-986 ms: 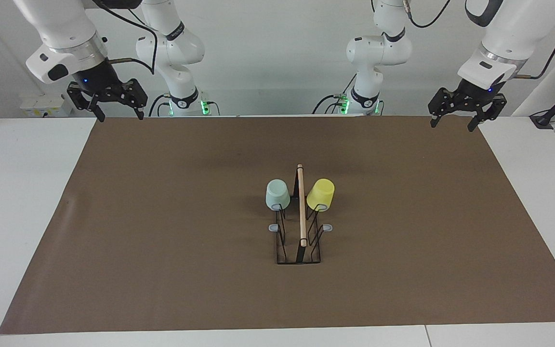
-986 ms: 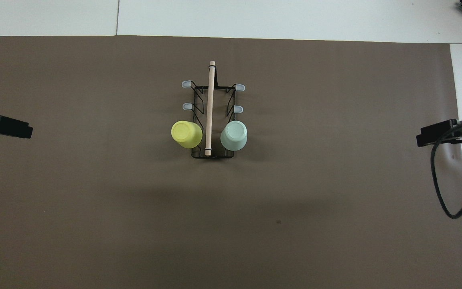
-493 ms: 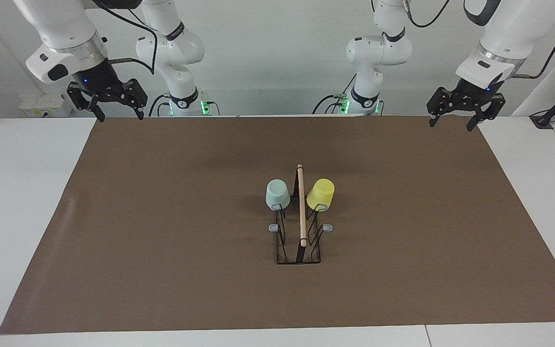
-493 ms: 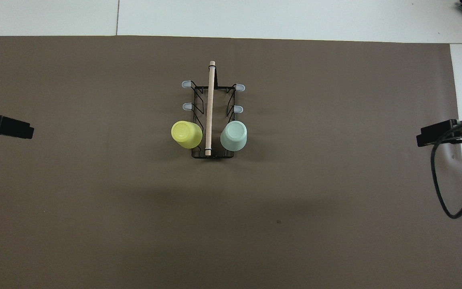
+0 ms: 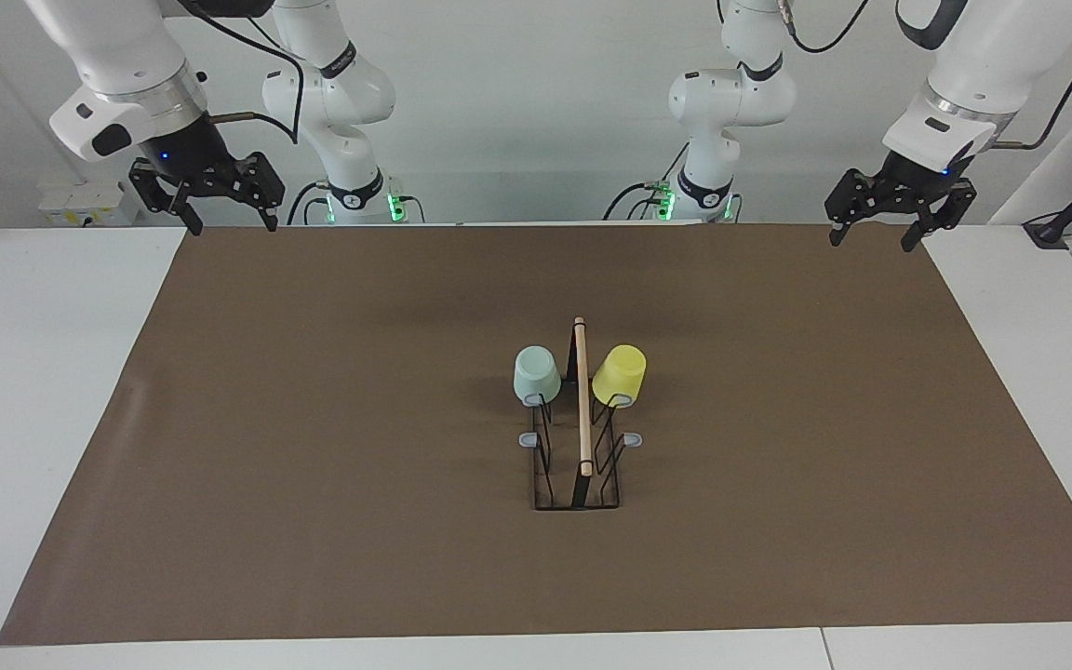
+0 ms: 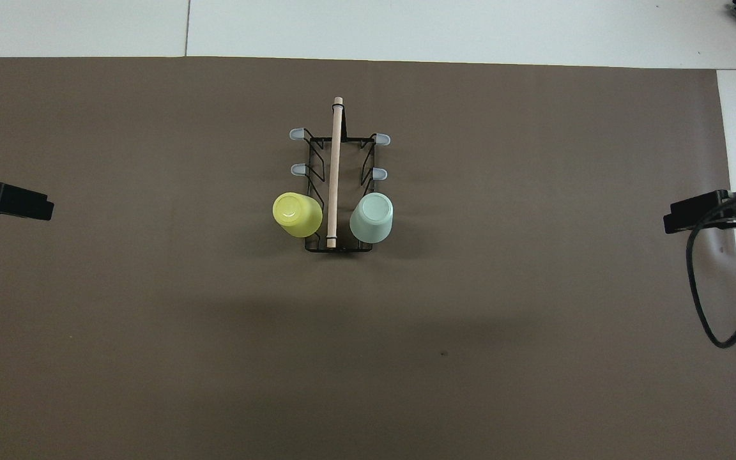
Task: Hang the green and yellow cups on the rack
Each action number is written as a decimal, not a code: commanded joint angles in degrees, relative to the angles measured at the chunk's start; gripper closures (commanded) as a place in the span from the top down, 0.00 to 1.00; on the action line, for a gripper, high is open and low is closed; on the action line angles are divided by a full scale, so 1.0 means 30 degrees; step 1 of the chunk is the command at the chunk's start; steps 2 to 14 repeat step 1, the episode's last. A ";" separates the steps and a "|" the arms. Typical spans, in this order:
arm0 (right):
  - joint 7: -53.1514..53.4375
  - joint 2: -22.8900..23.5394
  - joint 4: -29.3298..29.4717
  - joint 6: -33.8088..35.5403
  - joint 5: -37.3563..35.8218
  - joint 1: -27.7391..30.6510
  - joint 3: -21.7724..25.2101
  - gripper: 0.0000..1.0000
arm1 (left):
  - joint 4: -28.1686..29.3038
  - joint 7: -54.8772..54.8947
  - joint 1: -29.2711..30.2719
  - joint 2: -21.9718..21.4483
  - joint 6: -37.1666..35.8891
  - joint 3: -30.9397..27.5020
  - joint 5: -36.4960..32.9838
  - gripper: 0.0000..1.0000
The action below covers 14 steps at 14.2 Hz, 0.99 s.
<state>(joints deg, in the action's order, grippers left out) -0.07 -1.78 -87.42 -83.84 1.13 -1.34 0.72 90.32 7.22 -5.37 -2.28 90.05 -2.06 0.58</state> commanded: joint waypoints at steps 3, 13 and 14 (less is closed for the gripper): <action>0.0112 -0.0431 -0.0566 -0.0471 0.0092 -0.0082 0.0140 1.00 | 0.0157 -0.0414 -0.0056 -0.0353 -0.0281 0.0014 -0.0369 1.00; 0.0112 -0.0431 -0.0566 -0.0471 0.0092 -0.0082 0.0140 1.00 | 0.0157 -0.0414 -0.0056 -0.0353 -0.0281 0.0014 -0.0369 1.00; 0.0112 -0.0431 -0.0566 -0.0471 0.0092 -0.0082 0.0140 1.00 | 0.0157 -0.0414 -0.0056 -0.0353 -0.0281 0.0014 -0.0369 1.00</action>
